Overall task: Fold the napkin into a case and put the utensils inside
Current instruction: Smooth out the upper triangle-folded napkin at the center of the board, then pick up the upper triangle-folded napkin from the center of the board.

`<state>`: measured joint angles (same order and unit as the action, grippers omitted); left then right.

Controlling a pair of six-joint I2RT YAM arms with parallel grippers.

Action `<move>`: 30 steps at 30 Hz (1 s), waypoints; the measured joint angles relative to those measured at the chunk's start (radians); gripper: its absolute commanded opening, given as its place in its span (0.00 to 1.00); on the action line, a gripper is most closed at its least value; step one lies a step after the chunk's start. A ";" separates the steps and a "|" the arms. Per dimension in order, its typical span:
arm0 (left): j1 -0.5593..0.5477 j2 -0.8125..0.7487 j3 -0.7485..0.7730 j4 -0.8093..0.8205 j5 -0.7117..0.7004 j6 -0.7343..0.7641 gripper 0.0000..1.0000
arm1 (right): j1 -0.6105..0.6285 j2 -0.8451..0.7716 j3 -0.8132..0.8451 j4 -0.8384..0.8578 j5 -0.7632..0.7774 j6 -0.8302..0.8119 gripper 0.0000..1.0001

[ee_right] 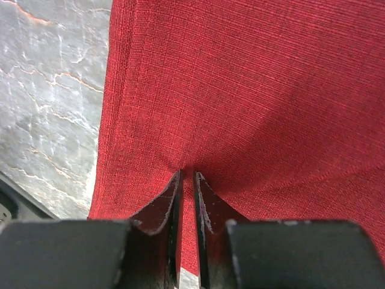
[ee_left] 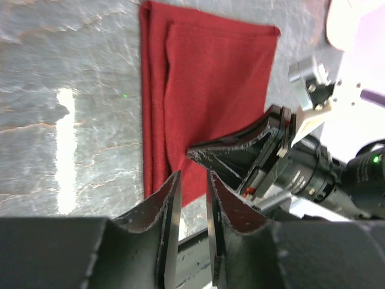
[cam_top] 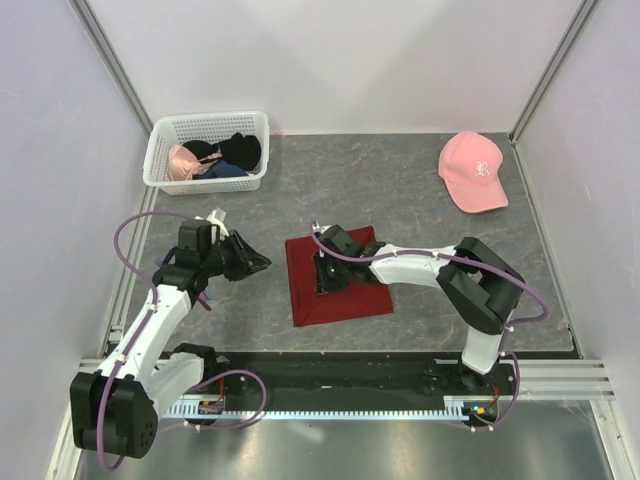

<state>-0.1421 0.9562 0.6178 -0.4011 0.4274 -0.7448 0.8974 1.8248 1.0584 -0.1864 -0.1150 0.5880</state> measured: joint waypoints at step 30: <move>0.001 0.053 -0.101 0.197 0.185 0.000 0.36 | 0.203 -0.291 -0.155 -0.290 0.301 -0.086 0.48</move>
<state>-0.1413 1.0096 0.5163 -0.2043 0.6125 -0.7452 1.1007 1.5333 0.9031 -0.4763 0.1860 0.5022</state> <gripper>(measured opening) 0.356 0.485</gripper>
